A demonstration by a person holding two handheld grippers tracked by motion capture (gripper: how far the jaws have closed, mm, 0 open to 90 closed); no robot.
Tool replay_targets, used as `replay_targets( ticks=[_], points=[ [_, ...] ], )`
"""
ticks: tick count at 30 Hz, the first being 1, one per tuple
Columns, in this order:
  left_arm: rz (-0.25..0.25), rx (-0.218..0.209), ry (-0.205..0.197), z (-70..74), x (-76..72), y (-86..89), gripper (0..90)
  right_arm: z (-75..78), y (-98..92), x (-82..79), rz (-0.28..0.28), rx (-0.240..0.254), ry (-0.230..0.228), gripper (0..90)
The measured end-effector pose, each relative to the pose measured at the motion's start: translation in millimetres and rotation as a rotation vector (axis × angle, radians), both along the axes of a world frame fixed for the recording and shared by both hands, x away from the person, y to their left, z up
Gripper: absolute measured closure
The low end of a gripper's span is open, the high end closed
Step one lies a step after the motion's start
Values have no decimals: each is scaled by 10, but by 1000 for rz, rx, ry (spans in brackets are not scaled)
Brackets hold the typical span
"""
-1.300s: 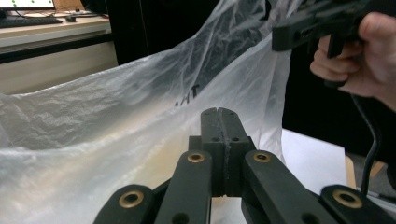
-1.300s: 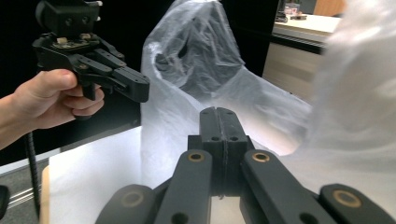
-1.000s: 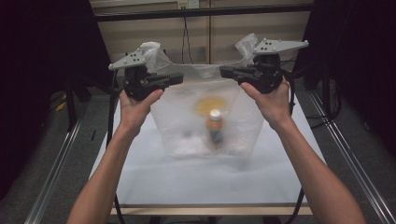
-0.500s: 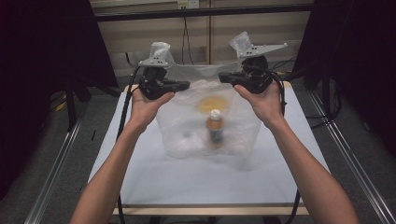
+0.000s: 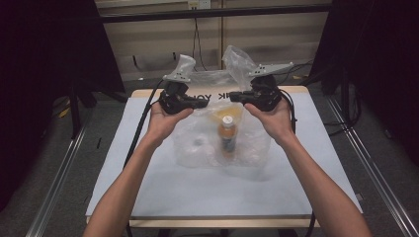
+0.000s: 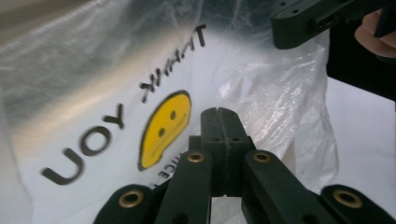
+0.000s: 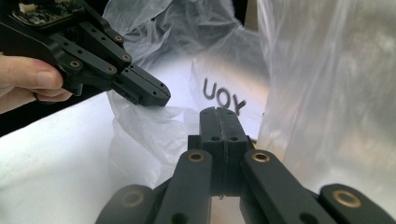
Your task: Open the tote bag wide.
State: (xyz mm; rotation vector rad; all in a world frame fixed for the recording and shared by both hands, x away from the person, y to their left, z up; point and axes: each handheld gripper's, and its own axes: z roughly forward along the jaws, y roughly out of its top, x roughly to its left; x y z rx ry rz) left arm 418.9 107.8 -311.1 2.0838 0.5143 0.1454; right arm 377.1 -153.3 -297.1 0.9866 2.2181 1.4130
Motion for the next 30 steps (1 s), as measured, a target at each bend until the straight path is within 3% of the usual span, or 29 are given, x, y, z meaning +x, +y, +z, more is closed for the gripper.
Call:
replay_targets(
  ticks=[2,4,6,9,15,22,23,24,30],
  points=[
    [-6,-4,1,-25,-26,-22,900,-30,2,-6,0,-1,5,900],
    [-9,21,3,-109,-64,-53,900,-114,3,-26,6,0,17,900],
    [-10,4,17,-175,-54,-50,900,-167,6,-31,7,-8,28,900],
    [-10,21,23,-223,-56,-66,900,-224,1,-26,12,-10,38,900],
    [-24,9,61,-375,-44,-85,900,-420,-52,-22,11,-18,73,900],
    [-54,7,88,-529,-107,-139,900,-519,-116,-100,7,-36,96,900],
    [-64,18,91,-548,-113,-153,900,-538,-126,-109,10,-36,101,900],
    [-73,56,93,-572,-126,-186,900,-578,-147,-135,10,-40,108,900],
    [-98,26,108,-670,-155,-235,900,-779,-171,-174,30,-40,146,900]
  ],
)
